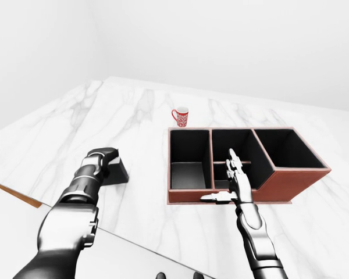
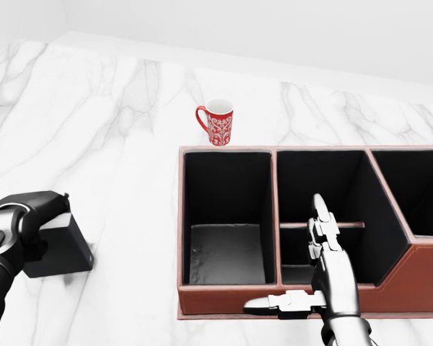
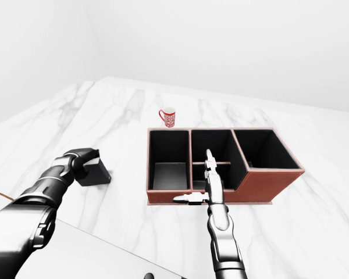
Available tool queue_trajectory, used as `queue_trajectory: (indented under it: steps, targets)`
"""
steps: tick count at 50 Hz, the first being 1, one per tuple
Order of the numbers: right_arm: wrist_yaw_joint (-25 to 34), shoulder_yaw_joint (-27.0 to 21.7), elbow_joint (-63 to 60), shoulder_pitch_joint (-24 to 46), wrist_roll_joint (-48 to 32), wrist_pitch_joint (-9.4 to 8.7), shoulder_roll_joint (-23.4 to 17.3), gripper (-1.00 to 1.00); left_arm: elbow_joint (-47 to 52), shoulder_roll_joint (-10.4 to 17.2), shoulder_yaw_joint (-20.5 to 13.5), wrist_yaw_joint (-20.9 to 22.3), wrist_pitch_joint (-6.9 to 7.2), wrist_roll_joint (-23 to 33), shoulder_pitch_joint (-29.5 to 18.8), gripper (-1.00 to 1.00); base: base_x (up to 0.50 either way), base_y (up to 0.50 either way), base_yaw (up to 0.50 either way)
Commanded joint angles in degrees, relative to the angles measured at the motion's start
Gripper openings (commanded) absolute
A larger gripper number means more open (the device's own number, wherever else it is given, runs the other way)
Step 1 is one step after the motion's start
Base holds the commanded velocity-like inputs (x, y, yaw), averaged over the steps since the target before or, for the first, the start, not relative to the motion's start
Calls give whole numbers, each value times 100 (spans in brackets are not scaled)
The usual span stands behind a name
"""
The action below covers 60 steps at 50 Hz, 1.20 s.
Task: Pick up the book and place it in the right compartment of the caddy.
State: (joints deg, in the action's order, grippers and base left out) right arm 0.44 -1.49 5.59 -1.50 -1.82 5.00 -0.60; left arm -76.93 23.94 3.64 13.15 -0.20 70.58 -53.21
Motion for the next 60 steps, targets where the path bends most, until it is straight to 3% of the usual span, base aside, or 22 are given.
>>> queue_trajectory:
  steps: [1, 6, 14, 15, 20, 22, 24, 38, 45, 49, 50, 51, 52, 53, 60]
  targets:
    - [169, 129, -140, -94, 84, 0, 28, 100, 207, 73, -133, -26, 147, -359, -168, -100, 0, 0, 0]
    - [174, 144, -166, -113, 73, 0, 30, 100, 339, 146, -141, -345, 225, -348, -361, -100, 0, 0, 0]
    - [179, 122, -187, -101, 82, 0, 21, 100, 1324, 253, -303, -638, 74, -486, -607, -100, 0, 0, 0]
    - [177, 122, -192, -99, 80, 0, 22, 100, 1525, 268, -312, -636, 106, -455, -579, -100, 0, 0, 0]
    - [178, 119, -252, -109, 75, 0, 17, 100, 3781, 248, -575, 112, 169, -360, 122, -100, 0, 0, 0]
    - [176, 101, 118, -72, 72, 0, 22, 100, 4284, 194, -687, 332, 189, -336, 297, -100, 0, 0, 0]
    - [176, 118, -282, -103, 72, 0, 14, 100, 4948, 156, -781, 608, 237, -308, 504, -100, 0, 0, 1]
    - [198, 98, -556, 51, -67, 0, -38, 100, 6178, 16, -980, 1099, 318, -205, 1007, -100, 0, 0, 0]
    - [225, 132, -889, 233, -155, -346, -25, 100, 6671, -81, -1013, 1380, 363, -233, 1224, -100, 0, 0, 0]
    - [213, 182, -1054, 474, -249, -635, -13, 100, 6954, -136, -1021, 1537, 403, -235, 1324, -100, 0, 0, 0]
    - [209, 206, -1161, 592, -283, -806, -7, 100, 7051, -150, -1033, 1586, 422, -245, 1338, -100, 0, 0, 0]
    - [180, 212, -870, 617, -301, -519, 5, 100, 7091, -150, -1038, 1615, 431, -244, 1341, -100, 0, 0, 0]
    - [196, 228, -1169, 704, -317, -855, 7, 100, 7131, -157, -1041, 1625, 436, -247, 1344, -100, 0, 0, 0]
    - [204, 238, -1337, 763, -330, -1000, 10, 100, 7159, -165, -1040, 1644, 446, -244, 1347, -100, 0, 0, 0]
    - [160, 377, -1548, 1246, -477, -1000, 75, 100, 7396, -230, -1016, 1729, 411, -185, 1450, -100, 0, 0, 0]
